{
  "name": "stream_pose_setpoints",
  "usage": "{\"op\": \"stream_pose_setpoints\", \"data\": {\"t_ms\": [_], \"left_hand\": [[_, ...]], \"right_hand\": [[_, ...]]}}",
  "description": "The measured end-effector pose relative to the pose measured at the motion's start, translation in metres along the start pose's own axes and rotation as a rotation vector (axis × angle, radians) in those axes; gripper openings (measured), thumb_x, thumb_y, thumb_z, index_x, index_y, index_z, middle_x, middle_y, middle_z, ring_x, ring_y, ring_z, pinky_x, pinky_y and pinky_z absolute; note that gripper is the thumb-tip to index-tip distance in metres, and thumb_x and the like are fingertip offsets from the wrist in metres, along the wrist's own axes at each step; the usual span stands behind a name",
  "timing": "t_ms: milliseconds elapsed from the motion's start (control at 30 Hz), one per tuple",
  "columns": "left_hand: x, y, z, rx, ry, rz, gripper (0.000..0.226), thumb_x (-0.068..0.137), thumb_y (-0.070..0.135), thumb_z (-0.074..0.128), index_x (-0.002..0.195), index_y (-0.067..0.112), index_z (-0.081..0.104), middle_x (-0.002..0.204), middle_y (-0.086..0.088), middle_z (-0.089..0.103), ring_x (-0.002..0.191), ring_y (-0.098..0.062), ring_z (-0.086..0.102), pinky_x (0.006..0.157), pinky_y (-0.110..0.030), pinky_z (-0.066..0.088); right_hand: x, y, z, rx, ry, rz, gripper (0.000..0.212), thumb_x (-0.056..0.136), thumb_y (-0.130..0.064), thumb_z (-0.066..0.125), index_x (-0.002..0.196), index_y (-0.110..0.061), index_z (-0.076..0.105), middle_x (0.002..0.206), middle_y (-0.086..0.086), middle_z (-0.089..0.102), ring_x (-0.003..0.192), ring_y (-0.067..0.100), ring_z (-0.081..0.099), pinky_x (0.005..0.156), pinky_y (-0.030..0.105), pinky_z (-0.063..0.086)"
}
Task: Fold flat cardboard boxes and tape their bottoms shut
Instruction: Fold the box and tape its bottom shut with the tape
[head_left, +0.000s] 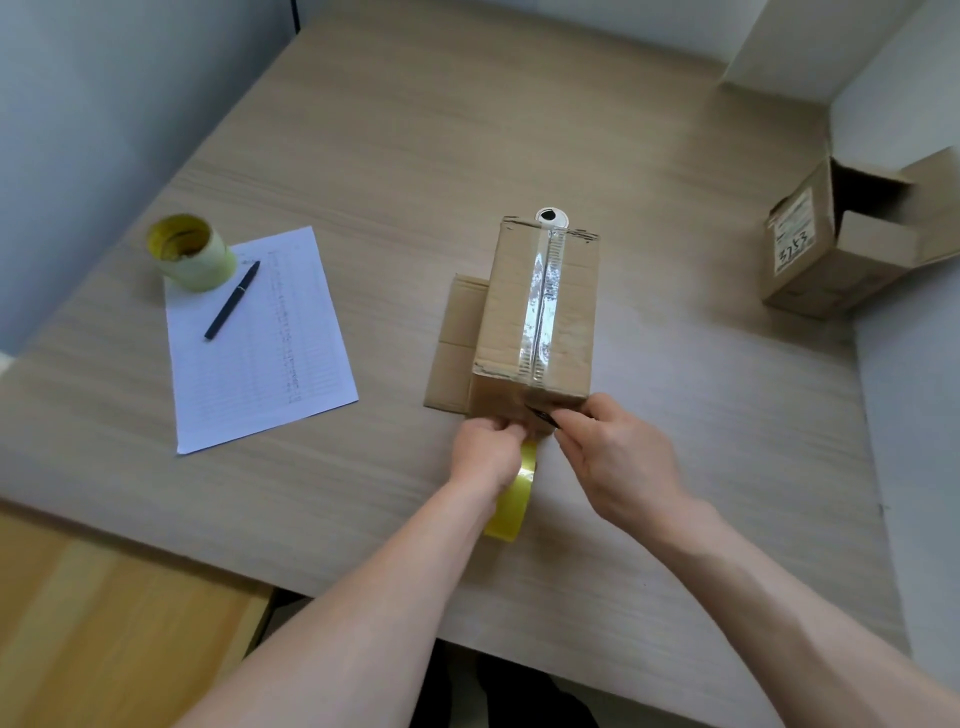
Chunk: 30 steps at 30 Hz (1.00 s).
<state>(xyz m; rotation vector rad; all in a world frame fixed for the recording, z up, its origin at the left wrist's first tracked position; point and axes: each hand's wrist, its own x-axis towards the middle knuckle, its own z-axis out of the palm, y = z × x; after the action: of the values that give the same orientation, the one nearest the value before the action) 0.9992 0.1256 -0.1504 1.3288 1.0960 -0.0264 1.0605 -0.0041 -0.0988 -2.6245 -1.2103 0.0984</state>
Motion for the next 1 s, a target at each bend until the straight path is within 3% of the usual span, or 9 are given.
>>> {"op": "stream_pose_setpoints", "data": {"t_ms": [100,233,400,567,633,733,800,867,1000], "left_hand": [[-0.004,0.0,-0.001,0.036,0.006,0.005,0.028,0.084,0.021,0.07,0.064,0.001,0.066,0.063,-0.012,0.059,0.066,-0.033,0.063,0.064,-0.043,0.054],[-0.009,-0.009,-0.001,0.016,0.001,-0.042,0.033,0.083,0.02,0.071,0.052,0.013,0.064,0.055,-0.003,0.055,0.055,-0.022,0.051,0.048,-0.023,0.036],[-0.011,-0.008,-0.008,-0.106,-0.07,-0.093,0.028,0.091,0.02,0.067,0.064,0.014,0.068,0.063,-0.014,0.063,0.06,-0.028,0.064,0.059,-0.029,0.045],[-0.029,-0.009,-0.007,-0.071,-0.171,-0.025,0.016,0.088,0.018,0.07,0.074,0.014,0.073,0.077,-0.012,0.068,0.087,-0.035,0.068,0.074,-0.033,0.045],[-0.039,-0.007,-0.005,-0.084,-0.237,-0.006,0.009,0.09,0.013,0.068,0.084,0.014,0.075,0.086,-0.012,0.071,0.093,-0.032,0.068,0.076,-0.032,0.047],[-0.052,0.003,-0.001,-0.115,-0.32,0.032,0.017,0.094,0.011,0.062,0.093,0.021,0.076,0.094,-0.003,0.071,0.091,-0.021,0.067,0.083,-0.039,0.053],[-0.059,0.011,0.002,-0.152,-0.376,0.041,0.022,0.097,0.013,0.058,0.096,0.025,0.076,0.092,0.001,0.072,0.08,-0.013,0.066,0.075,-0.036,0.057],[-0.065,0.019,0.003,-0.168,-0.413,0.061,0.024,0.099,0.017,0.055,0.1,0.03,0.076,0.098,-0.001,0.073,0.077,-0.009,0.067,0.065,-0.029,0.057],[-0.063,0.027,0.0,0.099,-0.322,0.3,0.024,0.098,0.021,0.056,0.107,0.039,0.07,0.113,-0.002,0.053,0.099,-0.012,0.062,0.072,-0.01,0.049]], "right_hand": [[0.0,-0.001,0.006,-0.076,-0.027,0.034,0.011,0.094,-0.029,0.058,0.099,-0.023,0.065,0.091,0.002,0.056,0.069,0.033,0.058,0.047,0.032,0.042],[0.005,0.004,0.013,-0.111,-0.054,0.087,0.013,0.091,-0.023,0.059,0.104,-0.024,0.062,0.095,0.002,0.054,0.075,0.033,0.059,0.05,0.034,0.046],[-0.022,0.045,0.023,-0.092,-0.061,0.154,0.014,0.092,-0.029,0.059,0.099,-0.022,0.068,0.089,0.003,0.057,0.067,0.032,0.057,0.047,0.031,0.043],[-0.064,0.104,0.025,-0.033,-0.22,0.598,0.024,0.094,-0.027,0.06,0.116,-0.022,0.068,0.111,0.008,0.064,0.099,0.034,0.061,0.075,0.04,0.049],[-0.062,0.093,0.028,-0.004,-0.125,0.64,0.04,0.09,-0.027,0.065,0.13,-0.02,0.061,0.123,0.008,0.065,0.112,0.032,0.058,0.089,0.042,0.046],[-0.05,0.045,0.018,0.603,0.065,0.624,0.058,0.085,-0.036,0.07,0.14,-0.029,0.051,0.118,-0.003,0.068,0.107,0.015,0.063,0.09,0.034,0.05],[-0.045,0.012,0.009,1.066,-0.034,0.589,0.061,0.081,-0.04,0.066,0.138,-0.043,0.045,0.105,-0.016,0.071,0.098,0.002,0.065,0.079,0.017,0.052],[-0.042,-0.005,0.006,1.273,-0.091,0.549,0.058,0.081,-0.036,0.065,0.136,-0.047,0.047,0.112,-0.029,0.066,0.106,-0.007,0.06,0.078,0.01,0.049],[-0.035,-0.01,-0.006,1.425,-0.077,0.585,0.032,0.095,-0.018,0.06,0.126,-0.027,0.061,0.109,-0.006,0.071,0.097,0.007,0.068,0.072,0.022,0.054]]}}
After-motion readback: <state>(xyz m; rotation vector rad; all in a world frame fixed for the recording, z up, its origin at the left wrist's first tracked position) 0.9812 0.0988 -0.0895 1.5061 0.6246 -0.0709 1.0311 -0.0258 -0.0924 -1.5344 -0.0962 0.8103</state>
